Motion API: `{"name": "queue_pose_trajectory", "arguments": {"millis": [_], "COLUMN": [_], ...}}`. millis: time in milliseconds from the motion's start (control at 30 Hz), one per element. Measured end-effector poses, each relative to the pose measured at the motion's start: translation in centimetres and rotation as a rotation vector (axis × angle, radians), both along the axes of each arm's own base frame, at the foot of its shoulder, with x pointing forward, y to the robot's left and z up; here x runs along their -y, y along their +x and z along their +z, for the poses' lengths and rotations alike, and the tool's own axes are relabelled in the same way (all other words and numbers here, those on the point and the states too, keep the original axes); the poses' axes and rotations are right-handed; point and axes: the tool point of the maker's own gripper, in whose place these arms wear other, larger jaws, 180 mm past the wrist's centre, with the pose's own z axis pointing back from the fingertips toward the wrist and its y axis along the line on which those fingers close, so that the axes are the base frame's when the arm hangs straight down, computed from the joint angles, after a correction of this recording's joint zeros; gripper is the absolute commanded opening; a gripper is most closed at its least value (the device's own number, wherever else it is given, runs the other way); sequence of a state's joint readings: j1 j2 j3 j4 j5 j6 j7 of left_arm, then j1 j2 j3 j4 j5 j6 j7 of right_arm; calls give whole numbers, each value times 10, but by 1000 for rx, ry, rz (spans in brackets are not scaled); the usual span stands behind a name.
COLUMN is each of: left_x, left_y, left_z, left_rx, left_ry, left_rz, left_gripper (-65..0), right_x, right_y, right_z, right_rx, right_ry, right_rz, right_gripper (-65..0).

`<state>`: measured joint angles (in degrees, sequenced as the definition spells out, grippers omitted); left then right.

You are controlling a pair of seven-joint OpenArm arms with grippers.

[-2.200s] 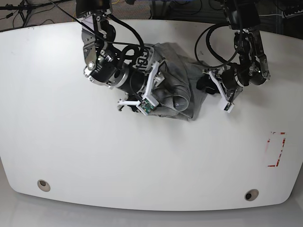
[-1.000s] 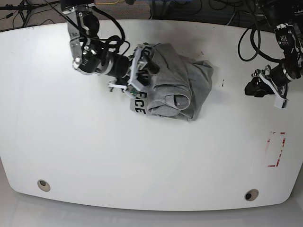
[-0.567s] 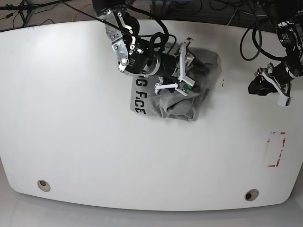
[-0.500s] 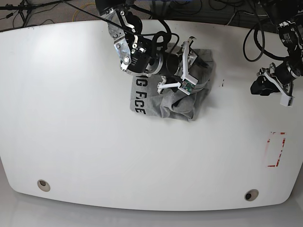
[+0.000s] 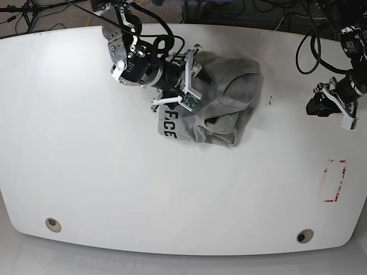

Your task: Fold the T-shirt properly

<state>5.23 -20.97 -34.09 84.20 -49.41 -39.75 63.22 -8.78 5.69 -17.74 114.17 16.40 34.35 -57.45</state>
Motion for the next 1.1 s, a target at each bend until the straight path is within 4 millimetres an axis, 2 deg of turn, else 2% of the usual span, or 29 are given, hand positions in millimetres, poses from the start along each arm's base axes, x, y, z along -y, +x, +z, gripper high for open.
{"name": "queue_pose_trajectory", "arguments": {"millis": [200, 400, 500, 700, 833, 967, 1100], "left_x": [1, 2, 2, 0, 1, 1, 0], "left_y": [0, 0, 0, -2, -5, -11, -11], "left_z": [-1, -2, -2, -3, -4, -8, -9], "left_rx": [-3, -4, -4, -10, -14, -29, -33], "left_ry": [1, -3, -3, 2, -5, -4, 0], "left_rz": [-3, -3, -3, -2, -1, -2, -2], "left_gripper": [-403, -403, -403, -403, -403, -403, -403], "right_x": [5, -2, -15, -52, -65, -78, -83], "right_y": [-1, 4, 15, 50, 70, 92, 98], "right_z": [-1, 1, 3, 13, 27, 53, 65], "right_rx": [6, 8, 15, 32, 65, 122, 149], "right_ry": [-14, -2, 12, 98, 133, 173, 194], "right_rz": [13, 18, 30, 45, 44, 49, 53], "right_gripper": [-338, -338, -338, -338, -338, -338, -338]}}
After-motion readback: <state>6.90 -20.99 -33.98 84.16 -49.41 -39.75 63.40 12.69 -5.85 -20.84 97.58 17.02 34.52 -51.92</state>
